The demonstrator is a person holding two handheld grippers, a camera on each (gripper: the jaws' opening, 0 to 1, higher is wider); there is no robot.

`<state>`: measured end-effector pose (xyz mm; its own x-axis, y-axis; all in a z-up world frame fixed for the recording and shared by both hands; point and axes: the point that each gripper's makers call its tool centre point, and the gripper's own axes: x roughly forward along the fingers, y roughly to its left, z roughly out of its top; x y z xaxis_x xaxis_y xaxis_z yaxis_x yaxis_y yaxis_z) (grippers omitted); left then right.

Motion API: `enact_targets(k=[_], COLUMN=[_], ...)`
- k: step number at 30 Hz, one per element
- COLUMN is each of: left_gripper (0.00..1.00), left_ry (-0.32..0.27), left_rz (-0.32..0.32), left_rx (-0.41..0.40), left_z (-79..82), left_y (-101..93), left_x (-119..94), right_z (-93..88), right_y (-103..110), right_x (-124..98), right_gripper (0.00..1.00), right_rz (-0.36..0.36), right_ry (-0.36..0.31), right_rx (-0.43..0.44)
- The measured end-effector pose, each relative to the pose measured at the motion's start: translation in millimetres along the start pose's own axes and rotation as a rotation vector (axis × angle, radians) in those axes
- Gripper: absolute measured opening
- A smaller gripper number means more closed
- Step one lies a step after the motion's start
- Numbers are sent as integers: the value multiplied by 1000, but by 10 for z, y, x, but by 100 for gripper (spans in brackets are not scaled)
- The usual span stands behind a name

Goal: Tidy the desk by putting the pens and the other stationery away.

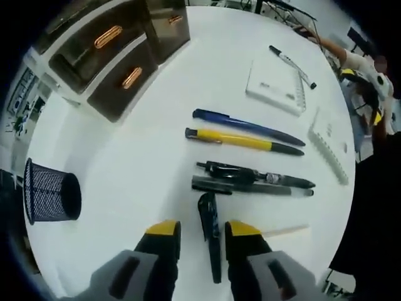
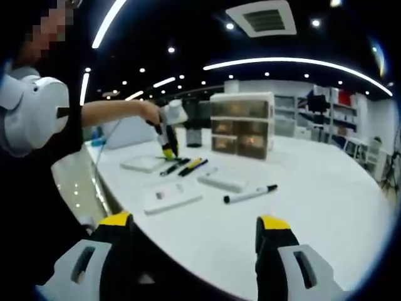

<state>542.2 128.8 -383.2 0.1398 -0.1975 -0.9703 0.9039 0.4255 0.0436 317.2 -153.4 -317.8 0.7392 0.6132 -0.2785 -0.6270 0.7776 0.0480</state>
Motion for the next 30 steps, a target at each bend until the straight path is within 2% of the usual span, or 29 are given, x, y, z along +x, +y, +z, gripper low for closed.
enact_targets(k=[2, 5, 11, 15, 18, 30], left_gripper=[28, 23, 21, 20, 12, 10], left_ry=[-1, -1, -7, -5, -9, -17], left_rz=[2, -28, -52, -51, -48, -20], left_rx=[8, 9, 12, 14, 1, 1], left_z=[1, 1, 6, 7, 22, 8], left_y=[-4, -50, -44, -36, -41, -66], left_x=[-3, 2, 3, 5, 16, 20], right_z=[0, -5, 0, -5, -6, 1], right_y=[-2, -1, 12, 11, 13, 47], right_x=[0, 7, -1, -18, -32, -30], right_gripper=[75, 75, 75, 75, 75, 75], right_rz=[0, 2, 4, -1, -4, 0], right_ry=[-1, -2, -6, -8, -10, -14], right_rx=[1, 4, 6, 8, 9, 8])
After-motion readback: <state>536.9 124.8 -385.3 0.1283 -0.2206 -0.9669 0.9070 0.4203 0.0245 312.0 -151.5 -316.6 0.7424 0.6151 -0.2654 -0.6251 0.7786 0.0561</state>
